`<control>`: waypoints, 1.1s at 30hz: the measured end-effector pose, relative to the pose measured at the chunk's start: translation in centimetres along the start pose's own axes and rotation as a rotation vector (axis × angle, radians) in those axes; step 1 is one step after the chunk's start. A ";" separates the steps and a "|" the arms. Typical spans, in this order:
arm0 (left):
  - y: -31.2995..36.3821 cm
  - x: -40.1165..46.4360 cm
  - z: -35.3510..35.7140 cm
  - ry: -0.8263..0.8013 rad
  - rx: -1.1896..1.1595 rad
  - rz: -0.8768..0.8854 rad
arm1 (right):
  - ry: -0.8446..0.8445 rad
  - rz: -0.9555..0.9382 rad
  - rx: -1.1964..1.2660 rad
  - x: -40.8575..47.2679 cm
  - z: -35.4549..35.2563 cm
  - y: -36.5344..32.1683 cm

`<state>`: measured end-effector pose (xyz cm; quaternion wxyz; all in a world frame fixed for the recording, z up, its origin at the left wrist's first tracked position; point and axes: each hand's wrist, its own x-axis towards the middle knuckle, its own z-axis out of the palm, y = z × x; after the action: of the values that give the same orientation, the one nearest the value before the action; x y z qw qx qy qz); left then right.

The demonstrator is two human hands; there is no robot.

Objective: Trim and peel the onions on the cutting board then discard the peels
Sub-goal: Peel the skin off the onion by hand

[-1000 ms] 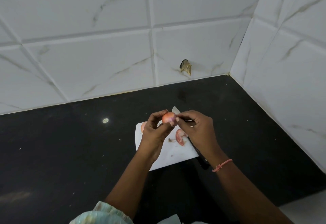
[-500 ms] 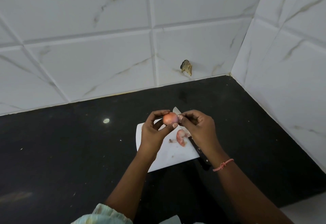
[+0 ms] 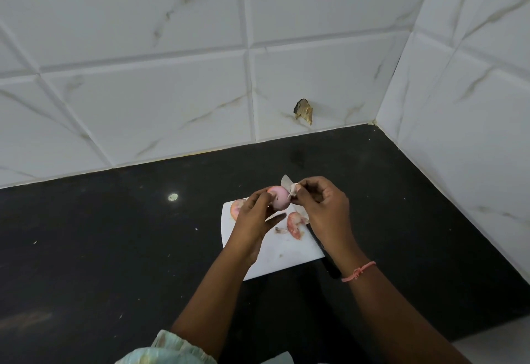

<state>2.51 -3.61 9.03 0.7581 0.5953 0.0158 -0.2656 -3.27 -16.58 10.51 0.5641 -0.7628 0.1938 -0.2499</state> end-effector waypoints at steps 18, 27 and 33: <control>-0.2 -0.2 0.1 0.046 0.207 0.180 | 0.036 -0.055 -0.095 -0.5 0.1 0.0; -0.1 -0.4 1.0 0.063 -0.017 0.058 | 0.063 -0.106 -0.063 -0.8 0.0 -0.2; -0.1 -0.2 1.0 0.087 -0.059 -0.046 | 0.091 -0.050 -0.069 -0.6 0.6 -0.1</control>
<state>2.06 -4.43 9.31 0.7677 0.5831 0.0702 -0.2564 -3.37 -15.76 10.33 0.5218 -0.7742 0.2087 -0.2913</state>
